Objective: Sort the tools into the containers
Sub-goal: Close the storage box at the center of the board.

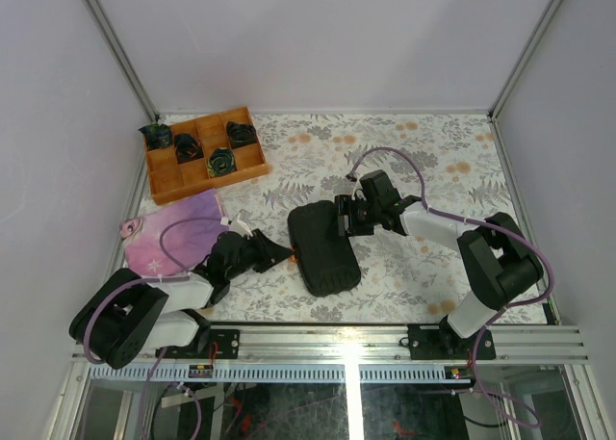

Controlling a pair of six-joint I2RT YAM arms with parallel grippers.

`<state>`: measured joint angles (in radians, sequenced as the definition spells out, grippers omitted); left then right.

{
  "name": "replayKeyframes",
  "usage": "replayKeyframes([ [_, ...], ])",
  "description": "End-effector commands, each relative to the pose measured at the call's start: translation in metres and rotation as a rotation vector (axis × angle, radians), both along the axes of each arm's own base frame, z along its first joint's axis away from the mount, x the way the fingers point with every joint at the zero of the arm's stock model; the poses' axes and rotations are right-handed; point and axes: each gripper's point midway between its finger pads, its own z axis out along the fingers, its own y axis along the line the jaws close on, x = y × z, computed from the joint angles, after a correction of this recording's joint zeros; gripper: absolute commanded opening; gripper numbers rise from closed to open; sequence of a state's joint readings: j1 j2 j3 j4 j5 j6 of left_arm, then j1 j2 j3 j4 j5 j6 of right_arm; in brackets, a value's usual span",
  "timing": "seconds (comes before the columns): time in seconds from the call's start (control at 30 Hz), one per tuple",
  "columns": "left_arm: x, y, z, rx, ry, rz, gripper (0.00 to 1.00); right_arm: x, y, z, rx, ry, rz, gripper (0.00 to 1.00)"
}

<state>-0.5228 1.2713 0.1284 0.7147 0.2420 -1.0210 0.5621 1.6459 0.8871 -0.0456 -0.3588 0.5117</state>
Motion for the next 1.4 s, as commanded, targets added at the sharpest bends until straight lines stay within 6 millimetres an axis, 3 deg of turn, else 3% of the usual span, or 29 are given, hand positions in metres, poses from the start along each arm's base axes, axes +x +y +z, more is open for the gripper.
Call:
replayKeyframes([
  [0.0, 0.007, 0.005, -0.001, 0.072, -0.010, 0.016, 0.12, -0.038, -0.039, -0.058, -0.222, 0.148, 0.016, 0.42],
  [0.27, 0.015, 0.018, 0.003, 0.186, -0.002, 0.060, 0.08, -0.037, -0.038, -0.058, -0.218, 0.149, 0.017, 0.42],
  [1.37, 0.022, 0.018, 0.036, 0.211, -0.024, 0.061, 0.07, -0.038, -0.035, -0.062, -0.206, 0.160, 0.020, 0.42],
])
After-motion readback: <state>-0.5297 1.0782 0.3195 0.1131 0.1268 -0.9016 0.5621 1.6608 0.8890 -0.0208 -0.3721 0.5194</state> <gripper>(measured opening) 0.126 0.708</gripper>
